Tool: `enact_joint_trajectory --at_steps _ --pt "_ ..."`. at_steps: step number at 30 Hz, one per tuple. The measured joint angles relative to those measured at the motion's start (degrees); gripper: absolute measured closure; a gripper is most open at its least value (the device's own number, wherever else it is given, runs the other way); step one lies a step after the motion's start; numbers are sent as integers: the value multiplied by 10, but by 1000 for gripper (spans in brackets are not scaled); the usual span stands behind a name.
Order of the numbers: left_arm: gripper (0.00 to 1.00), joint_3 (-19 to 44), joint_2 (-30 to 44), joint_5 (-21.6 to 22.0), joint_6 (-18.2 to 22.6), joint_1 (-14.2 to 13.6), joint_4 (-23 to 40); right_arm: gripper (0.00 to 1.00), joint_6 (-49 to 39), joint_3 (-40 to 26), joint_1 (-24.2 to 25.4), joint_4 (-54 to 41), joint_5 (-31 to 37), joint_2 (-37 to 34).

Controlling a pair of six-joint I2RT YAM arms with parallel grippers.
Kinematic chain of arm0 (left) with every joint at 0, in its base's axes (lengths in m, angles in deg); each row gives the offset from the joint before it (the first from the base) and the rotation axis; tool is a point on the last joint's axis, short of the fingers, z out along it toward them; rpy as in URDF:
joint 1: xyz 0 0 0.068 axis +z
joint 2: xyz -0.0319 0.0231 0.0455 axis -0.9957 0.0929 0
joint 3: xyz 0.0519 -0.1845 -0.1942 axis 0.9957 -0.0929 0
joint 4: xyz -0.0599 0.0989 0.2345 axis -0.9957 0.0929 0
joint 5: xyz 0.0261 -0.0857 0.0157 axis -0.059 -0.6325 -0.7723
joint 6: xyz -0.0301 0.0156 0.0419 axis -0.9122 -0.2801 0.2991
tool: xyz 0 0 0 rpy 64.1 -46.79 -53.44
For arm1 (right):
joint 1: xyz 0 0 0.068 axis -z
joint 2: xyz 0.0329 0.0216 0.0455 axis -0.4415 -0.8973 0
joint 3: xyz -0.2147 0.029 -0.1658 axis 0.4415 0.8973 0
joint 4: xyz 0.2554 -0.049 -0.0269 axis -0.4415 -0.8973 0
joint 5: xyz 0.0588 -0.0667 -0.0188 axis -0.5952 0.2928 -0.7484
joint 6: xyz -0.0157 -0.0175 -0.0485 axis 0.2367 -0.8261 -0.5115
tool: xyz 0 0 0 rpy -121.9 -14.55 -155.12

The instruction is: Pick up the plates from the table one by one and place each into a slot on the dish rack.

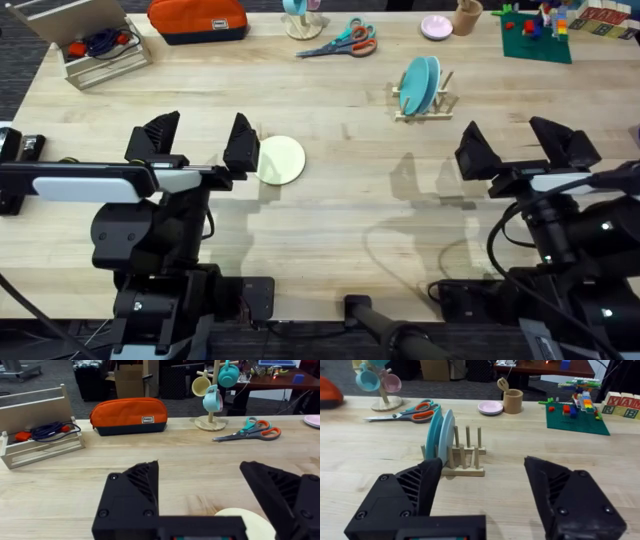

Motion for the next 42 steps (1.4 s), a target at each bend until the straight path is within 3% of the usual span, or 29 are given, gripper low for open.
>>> enact_joint_trajectory --at_steps 20,26,28,33,42 --pt "8 0 0 0 0 0 -3 9 -2 0 1 -2 1 0" --pt "8 1 0 -15 0 0 -68 8 -3 -1 1 -3 1 0" --pt "8 2 0 -18 0 0 -42 9 -3 -6 1 -13 2 0" --pt "8 44 0 -22 0 0 89 9 -6 -65 1 -99 2 -1" --pt "8 246 7 -21 1 0 272 9 -27 -260 1 -300 2 -7"
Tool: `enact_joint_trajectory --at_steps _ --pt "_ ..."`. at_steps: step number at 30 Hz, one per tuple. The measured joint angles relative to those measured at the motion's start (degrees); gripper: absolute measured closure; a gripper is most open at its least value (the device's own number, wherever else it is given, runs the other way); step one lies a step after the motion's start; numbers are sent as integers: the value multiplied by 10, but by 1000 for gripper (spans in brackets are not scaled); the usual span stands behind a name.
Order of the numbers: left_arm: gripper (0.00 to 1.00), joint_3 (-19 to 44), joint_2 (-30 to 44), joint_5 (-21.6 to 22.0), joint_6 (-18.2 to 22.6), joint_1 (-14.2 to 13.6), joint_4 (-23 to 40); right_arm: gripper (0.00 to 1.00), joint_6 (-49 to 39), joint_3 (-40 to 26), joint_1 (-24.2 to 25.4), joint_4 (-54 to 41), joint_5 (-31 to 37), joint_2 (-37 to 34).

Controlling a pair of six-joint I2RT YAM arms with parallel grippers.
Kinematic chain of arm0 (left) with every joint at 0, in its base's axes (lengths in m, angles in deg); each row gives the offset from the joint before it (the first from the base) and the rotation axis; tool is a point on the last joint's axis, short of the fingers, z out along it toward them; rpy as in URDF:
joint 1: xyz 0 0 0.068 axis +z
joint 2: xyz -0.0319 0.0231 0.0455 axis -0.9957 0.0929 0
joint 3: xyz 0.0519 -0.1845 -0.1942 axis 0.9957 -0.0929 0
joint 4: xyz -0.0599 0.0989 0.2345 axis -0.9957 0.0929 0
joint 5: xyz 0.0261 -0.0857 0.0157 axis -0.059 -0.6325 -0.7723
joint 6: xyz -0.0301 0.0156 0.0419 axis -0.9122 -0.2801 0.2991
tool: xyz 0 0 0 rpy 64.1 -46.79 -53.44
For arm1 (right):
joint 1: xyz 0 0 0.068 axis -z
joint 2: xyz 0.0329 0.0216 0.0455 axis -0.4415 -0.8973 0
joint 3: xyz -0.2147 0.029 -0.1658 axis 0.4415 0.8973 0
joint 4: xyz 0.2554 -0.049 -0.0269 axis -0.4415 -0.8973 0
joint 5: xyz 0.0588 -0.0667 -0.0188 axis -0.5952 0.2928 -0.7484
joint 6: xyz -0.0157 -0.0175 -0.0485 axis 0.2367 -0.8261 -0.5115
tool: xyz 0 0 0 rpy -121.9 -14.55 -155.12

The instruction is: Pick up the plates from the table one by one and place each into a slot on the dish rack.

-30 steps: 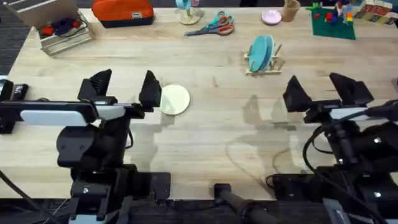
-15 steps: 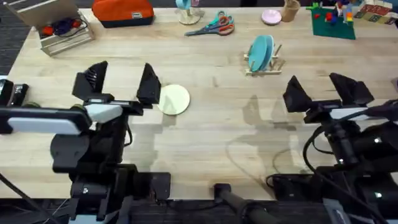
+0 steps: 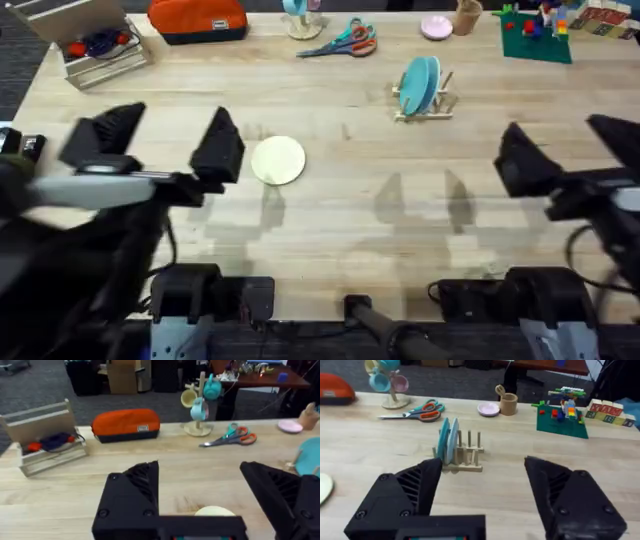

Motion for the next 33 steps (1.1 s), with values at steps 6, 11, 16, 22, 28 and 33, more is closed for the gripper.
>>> enact_joint_trajectory --at_steps 6,11,16,22,28,33 --pt "8 138 85 2 2 0 70 9 -9 -113 0 -27 0 -72" --pt "8 266 198 4 2 0 146 9 -16 -193 0 -48 0 -175" --pt "8 392 313 -2 2 0 246 9 -17 -279 0 -118 0 -297" --pt "8 526 438 -7 2 0 353 9 -18 -404 0 -232 0 -427" --pt "8 628 544 -18 2 0 426 10 -18 -525 0 -344 0 -538" --pt "8 695 619 -30 2 0 492 10 -18 -606 0 -423 0 -618"
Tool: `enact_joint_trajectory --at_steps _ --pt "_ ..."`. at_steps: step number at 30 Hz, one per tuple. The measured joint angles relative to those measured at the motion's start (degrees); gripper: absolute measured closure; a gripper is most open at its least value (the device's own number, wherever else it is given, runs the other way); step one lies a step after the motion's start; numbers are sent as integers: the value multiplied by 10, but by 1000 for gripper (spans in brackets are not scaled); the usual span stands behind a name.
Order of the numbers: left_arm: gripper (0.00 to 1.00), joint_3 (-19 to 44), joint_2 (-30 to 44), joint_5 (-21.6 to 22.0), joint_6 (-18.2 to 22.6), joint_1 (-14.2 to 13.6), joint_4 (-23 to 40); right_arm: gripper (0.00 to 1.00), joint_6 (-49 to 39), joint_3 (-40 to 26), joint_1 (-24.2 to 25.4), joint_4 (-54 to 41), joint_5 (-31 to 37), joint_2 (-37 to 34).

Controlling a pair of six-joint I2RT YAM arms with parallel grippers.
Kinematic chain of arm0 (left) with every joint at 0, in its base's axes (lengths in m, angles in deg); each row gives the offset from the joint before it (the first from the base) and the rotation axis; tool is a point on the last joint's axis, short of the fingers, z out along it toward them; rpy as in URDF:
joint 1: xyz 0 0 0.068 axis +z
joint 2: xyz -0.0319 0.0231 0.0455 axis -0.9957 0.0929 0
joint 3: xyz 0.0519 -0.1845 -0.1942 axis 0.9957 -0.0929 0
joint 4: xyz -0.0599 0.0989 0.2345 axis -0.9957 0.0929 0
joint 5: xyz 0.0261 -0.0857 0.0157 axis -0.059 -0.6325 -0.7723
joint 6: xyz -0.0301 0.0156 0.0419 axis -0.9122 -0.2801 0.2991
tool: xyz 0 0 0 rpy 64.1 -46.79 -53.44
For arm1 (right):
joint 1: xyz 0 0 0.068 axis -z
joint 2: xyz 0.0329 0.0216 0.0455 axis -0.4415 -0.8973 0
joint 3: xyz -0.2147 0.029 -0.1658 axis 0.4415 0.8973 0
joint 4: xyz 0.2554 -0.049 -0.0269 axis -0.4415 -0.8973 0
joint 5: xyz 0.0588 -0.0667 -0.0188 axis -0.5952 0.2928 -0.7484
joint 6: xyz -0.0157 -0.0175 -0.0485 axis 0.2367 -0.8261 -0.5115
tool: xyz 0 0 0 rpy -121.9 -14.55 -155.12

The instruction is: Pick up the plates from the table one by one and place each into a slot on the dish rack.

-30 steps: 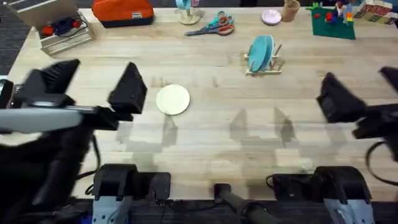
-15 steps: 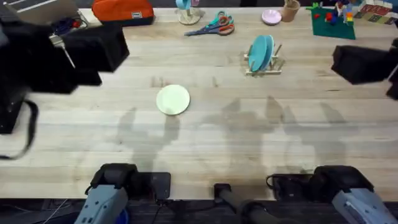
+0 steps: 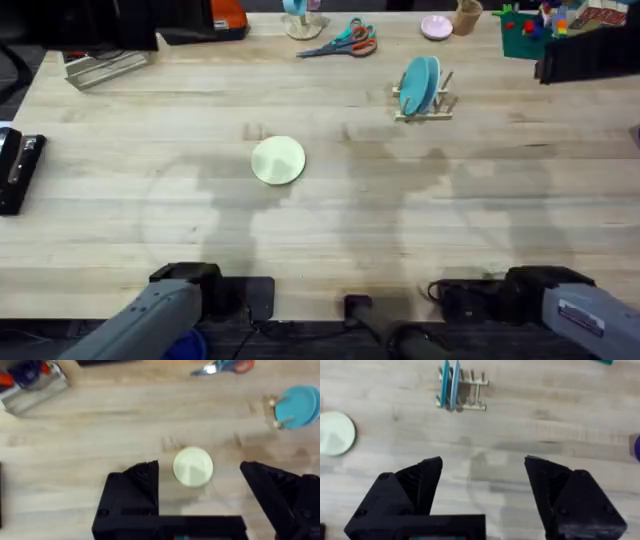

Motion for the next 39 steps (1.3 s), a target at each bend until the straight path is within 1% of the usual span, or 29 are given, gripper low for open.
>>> enact_joint_trajectory --at_steps 4,8,19,20,21,25,26,27,28,31,35,39 --pt "8 42 47 -6 0 0 55 10 0 -33 0 -21 0 -42" --pt "8 63 75 -7 0 0 89 10 0 -36 0 -23 0 -57" --pt "11 66 82 -7 -1 0 101 10 0 -37 0 -24 0 -58" --pt "67 66 82 -7 0 0 102 9 0 -37 0 -24 0 -58" --pt "182 66 82 -8 0 0 102 9 0 -37 0 -24 0 -58" --pt "819 67 82 -8 0 0 102 9 0 -37 0 -24 0 -58" --pt "918 67 82 -7 2 0 102 9 0 -37 0 -24 0 -58" --pt "949 67 82 -8 1 0 102 9 0 -37 0 -23 0 -58" --pt "956 67 82 -8 1 0 103 9 0 -37 0 -23 0 -58" --pt "958 67 82 -9 1 0 118 8 0 -37 0 -23 0 -58" --pt "960 67 82 -9 1 0 121 7 0 -37 0 -23 0 -58" --pt "960 68 82 -14 1 0 141 7 0 -37 0 -23 0 -58"
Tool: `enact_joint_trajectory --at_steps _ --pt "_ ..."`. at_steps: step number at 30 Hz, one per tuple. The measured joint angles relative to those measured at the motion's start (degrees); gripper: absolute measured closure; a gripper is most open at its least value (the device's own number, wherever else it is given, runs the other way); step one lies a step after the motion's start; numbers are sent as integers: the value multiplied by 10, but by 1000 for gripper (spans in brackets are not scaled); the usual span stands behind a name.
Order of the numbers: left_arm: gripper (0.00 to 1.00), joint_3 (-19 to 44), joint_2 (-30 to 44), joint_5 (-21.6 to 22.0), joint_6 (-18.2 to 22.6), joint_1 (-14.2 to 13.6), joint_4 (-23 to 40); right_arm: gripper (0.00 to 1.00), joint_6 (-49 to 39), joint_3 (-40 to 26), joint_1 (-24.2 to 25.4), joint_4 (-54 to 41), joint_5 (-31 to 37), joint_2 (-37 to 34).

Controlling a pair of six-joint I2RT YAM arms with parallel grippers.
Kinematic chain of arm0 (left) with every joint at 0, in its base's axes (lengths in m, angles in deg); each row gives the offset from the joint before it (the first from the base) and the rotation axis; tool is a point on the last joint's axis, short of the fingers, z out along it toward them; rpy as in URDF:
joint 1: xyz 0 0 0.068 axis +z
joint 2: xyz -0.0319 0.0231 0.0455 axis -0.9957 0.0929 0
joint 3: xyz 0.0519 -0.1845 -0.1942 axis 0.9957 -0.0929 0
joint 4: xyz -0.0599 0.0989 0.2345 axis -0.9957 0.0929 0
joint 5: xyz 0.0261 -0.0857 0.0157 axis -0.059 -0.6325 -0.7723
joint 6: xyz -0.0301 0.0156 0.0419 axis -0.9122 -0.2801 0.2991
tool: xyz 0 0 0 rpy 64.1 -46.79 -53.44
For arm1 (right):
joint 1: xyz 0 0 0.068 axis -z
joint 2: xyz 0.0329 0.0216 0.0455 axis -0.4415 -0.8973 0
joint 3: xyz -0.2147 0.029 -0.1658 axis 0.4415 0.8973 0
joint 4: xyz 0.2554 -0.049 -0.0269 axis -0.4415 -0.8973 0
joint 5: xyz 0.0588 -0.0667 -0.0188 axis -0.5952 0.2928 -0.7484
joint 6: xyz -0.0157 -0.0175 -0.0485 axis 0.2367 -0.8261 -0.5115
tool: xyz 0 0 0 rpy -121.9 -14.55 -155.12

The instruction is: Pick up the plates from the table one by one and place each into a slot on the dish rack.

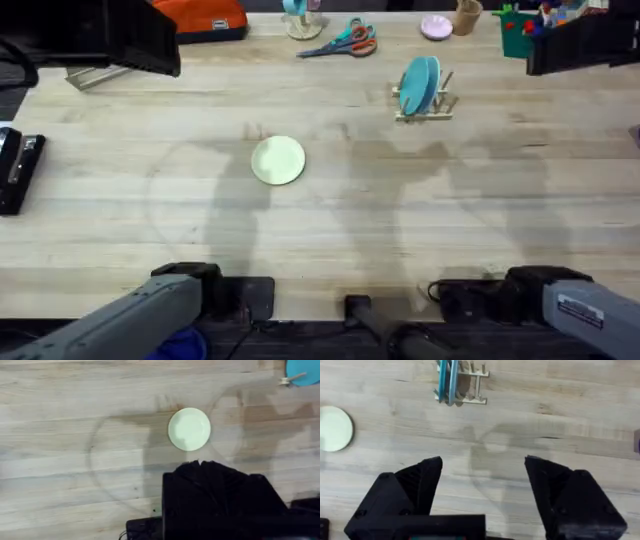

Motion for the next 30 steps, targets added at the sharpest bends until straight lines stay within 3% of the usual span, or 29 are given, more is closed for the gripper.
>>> enact_joint_trajectory --at_steps 4,9,14,15,17,23,30 --pt "958 0 0 -29 0 13 -1 7 0 0 0 0 0 0" --pt "958 -37 -1 -87 17 57 -9 7 0 0 0 0 0 0" --pt "958 -112 -1 -153 43 100 -37 7 0 0 0 0 0 0" --pt "959 -169 -1 -199 63 121 -70 8 0 0 0 0 0 0" --pt "960 -231 -1 -245 80 130 -110 7 0 0 0 0 0 0" --pt "960 -281 8 -277 90 130 -132 7 0 0 0 0 0 0" --pt "958 -291 56 -296 118 131 -140 6 0 0 0 0 0 0"
